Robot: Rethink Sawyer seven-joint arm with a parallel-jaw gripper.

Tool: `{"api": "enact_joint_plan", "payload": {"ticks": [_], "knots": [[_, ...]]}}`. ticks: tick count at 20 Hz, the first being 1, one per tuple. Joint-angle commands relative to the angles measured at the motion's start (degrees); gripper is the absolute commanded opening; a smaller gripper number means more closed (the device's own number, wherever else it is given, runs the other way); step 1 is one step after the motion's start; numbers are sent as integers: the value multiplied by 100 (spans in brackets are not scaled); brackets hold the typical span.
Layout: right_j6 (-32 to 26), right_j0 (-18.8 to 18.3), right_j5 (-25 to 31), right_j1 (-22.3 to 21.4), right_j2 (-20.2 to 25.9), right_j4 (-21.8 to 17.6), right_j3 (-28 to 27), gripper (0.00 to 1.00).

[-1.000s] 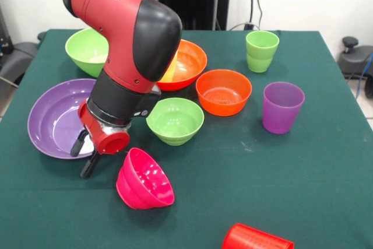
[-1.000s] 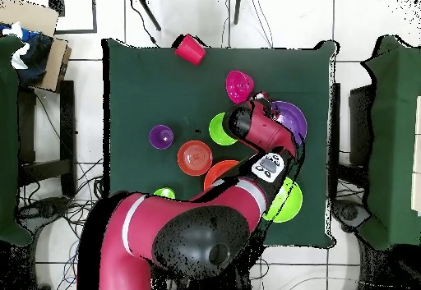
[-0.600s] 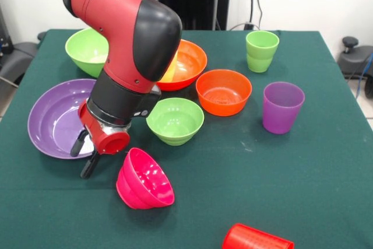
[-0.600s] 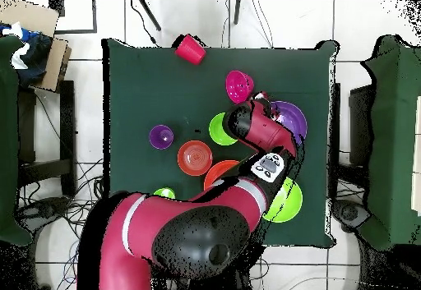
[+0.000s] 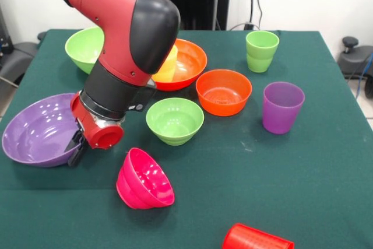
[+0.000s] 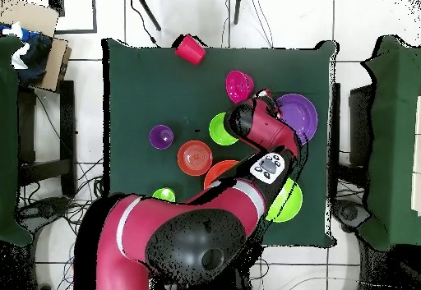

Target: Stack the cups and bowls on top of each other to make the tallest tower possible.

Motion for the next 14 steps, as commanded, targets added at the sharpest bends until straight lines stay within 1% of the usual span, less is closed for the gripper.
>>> {"api": "enact_joint_plan", "payload": {"ticks": [1, 8, 10, 14], "knots": [[498, 111, 541, 247, 633, -253, 240, 0], [465, 89, 563, 225, 651, -278, 243, 0], [563, 178, 538, 269, 527, -203, 256, 0], [574, 271, 818, 57, 474, -215, 448, 0]]}}
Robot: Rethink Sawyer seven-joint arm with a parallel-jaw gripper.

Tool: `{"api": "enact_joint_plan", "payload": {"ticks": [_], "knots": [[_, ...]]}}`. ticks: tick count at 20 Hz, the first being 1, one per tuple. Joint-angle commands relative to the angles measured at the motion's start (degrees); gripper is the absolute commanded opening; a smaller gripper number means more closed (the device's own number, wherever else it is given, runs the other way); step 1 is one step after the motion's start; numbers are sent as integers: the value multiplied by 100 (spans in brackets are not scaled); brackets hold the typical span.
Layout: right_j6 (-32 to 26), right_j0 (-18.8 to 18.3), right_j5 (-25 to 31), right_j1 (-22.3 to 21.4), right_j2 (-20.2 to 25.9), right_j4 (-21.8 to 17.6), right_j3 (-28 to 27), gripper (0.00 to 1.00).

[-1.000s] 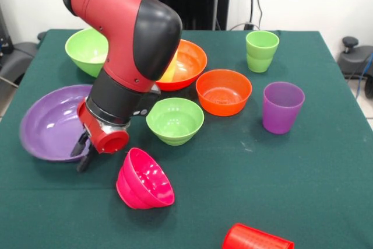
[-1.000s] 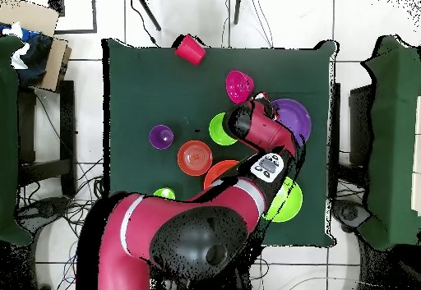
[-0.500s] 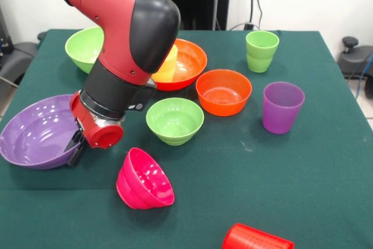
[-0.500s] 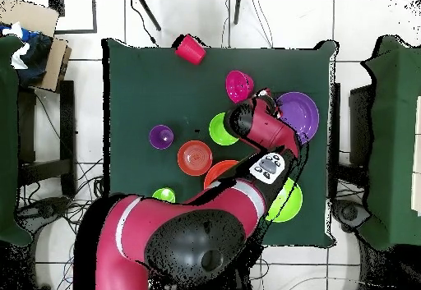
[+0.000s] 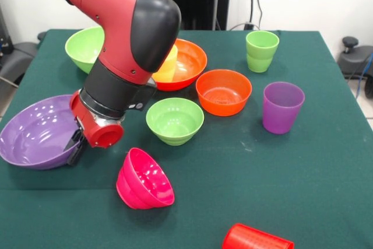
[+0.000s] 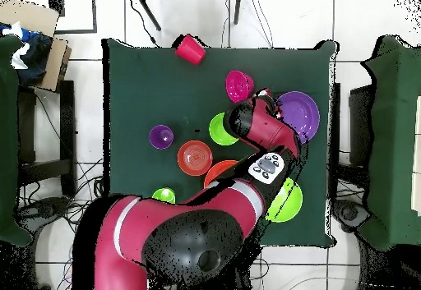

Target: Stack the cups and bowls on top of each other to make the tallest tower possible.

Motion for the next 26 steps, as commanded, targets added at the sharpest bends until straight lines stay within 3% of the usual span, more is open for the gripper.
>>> {"api": "enact_joint_plan", "payload": {"ticks": [1, 10, 26], "knots": [[556, 232, 876, 0, 543, -230, 489, 0], [77, 152, 1682, -898, 617, -543, 973, 0], [-11, 14, 2073, -1325, 728, -892, 1114, 0]]}}
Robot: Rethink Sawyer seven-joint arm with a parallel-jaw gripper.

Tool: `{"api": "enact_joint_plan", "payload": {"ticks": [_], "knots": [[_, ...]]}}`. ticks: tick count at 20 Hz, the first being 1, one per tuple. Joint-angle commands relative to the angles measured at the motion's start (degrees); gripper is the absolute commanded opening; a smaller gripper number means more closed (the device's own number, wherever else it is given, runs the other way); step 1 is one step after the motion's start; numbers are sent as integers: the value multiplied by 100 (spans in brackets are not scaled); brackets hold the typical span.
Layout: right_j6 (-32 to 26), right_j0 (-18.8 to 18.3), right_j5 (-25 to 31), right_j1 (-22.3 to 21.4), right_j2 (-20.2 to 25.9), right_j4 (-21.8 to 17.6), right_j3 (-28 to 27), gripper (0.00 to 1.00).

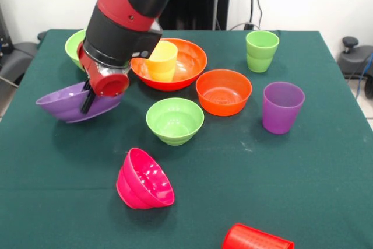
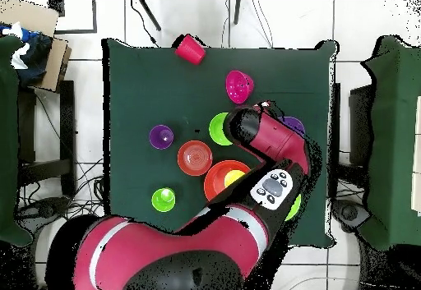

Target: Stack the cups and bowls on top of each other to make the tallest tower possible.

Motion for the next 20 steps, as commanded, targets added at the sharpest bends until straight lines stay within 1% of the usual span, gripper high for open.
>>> {"api": "enact_joint_plan", "payload": {"ticks": [1, 9, 11, 15, 20], "knots": [[-22, -87, 744, -252, 757, -537, 308, 0], [-103, -186, 981, -405, 793, -704, 266, 0], [-195, -229, 1078, -550, 817, -780, 337, 0], [-359, -272, 1448, -964, 880, -906, 575, 0], [-392, -292, 1757, -1144, 870, -1043, 548, 0]]}}
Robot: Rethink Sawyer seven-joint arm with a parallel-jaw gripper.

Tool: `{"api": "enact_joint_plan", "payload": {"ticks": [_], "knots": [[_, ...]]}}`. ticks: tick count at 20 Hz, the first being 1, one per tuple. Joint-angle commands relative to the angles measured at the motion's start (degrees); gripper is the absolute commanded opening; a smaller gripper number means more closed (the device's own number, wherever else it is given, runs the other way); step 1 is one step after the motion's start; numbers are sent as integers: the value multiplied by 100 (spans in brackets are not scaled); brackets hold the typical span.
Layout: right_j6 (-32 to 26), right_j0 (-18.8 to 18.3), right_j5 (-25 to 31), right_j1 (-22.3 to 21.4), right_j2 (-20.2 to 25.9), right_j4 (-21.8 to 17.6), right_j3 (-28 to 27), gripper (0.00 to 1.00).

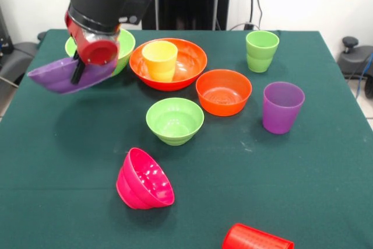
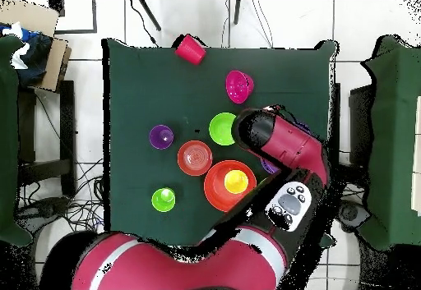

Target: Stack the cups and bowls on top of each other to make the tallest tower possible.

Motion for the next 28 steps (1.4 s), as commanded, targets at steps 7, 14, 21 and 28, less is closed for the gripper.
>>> {"api": "enact_joint_plan", "payload": {"ticks": [7, 14, 21, 28], "knots": [[-273, 41, 1520, -736, 844, -671, 372, 0], [-24, 193, 1809, -827, 896, -607, 350, 0], [157, 338, 1904, -871, 918, -552, 315, 0], [250, 428, 1960, -897, 965, -478, 304, 0]]}}
